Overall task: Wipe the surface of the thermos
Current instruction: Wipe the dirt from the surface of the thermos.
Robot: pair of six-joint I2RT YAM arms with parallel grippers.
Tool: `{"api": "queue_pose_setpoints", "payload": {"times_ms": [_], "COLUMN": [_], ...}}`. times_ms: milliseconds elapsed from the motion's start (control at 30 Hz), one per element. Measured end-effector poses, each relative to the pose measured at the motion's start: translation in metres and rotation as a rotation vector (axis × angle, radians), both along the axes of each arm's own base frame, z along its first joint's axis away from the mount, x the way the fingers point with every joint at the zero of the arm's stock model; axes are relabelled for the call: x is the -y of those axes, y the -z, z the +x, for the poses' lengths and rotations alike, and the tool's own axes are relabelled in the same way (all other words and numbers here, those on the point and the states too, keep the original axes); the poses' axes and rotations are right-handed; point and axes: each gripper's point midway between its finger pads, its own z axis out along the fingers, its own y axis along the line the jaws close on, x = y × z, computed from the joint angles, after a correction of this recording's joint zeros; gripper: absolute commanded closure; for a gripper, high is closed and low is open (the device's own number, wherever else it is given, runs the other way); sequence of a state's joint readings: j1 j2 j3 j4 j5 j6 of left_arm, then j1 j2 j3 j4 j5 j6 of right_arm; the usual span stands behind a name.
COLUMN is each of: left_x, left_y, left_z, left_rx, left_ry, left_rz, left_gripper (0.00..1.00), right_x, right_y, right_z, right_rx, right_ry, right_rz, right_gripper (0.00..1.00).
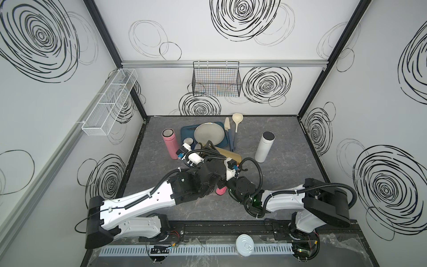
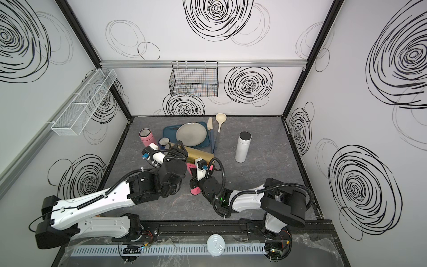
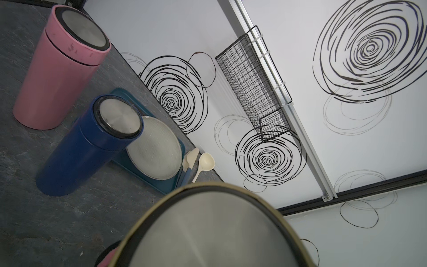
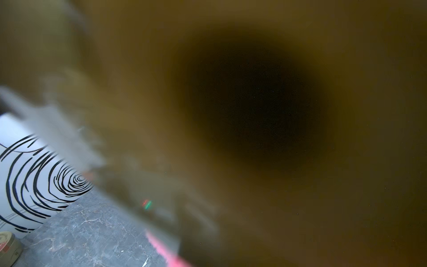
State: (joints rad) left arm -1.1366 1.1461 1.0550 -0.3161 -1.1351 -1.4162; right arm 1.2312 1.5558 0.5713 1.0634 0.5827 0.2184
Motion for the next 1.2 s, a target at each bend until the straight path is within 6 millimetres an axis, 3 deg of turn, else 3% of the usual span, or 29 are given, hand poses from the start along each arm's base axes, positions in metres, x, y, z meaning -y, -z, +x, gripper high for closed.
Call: {"api": "queue_pose_setpoints", "payload": {"times_ms": [267, 333, 433, 600, 667, 767, 900, 967, 1100, 1200], "left_x": [-0.003, -0.003, -0.001, 0.007, 0.01, 0.015, 0.022, 0.026, 0.035, 0.037], "left_y": [-0.009, -0.01, -0.008, 0.001, 0.0, -0.007, -0.012, -0.01, -0.003, 0.004], "left_z": [0.003, 0.003, 0.004, 0.003, 0.004, 0.007, 0.015, 0.018, 0.016, 0.015], "left_rx": [0.024, 0.026, 0.02, 0.013, 0.025, 0.049, 0.073, 0.091, 0.133, 0.161], "left_ry": [-0.03, -0.03, -0.016, 0.027, 0.042, 0.069, 0.136, 0.18, 0.269, 0.313], "left_rz": [-0.058, -0.06, -0.039, 0.029, 0.049, 0.089, 0.163, 0.194, 0.258, 0.315], "left_gripper": [1.0, 1.0, 1.0, 1.0, 1.0, 1.0, 1.0, 1.0, 1.0, 1.0], "right_x": [-0.036, -0.037, -0.03, 0.011, 0.018, 0.015, 0.003, 0.002, 0.007, 0.022], "right_y": [-0.046, -0.047, -0.036, 0.005, 0.007, -0.012, -0.057, -0.067, -0.048, -0.011], "right_z": [-0.001, -0.002, -0.004, -0.009, -0.012, -0.024, -0.037, -0.037, -0.038, -0.038], "right_rx": [0.056, 0.063, 0.058, 0.01, 0.003, 0.022, 0.067, 0.074, 0.045, -0.002], "right_ry": [-0.06, -0.063, -0.058, -0.007, -0.005, -0.045, -0.115, -0.123, -0.124, -0.096], "right_rz": [0.06, 0.06, 0.042, -0.039, -0.056, -0.041, 0.041, 0.065, 0.047, -0.011], "right_gripper": [1.0, 1.0, 1.0, 1.0, 1.0, 1.0, 1.0, 1.0, 1.0, 1.0]}}
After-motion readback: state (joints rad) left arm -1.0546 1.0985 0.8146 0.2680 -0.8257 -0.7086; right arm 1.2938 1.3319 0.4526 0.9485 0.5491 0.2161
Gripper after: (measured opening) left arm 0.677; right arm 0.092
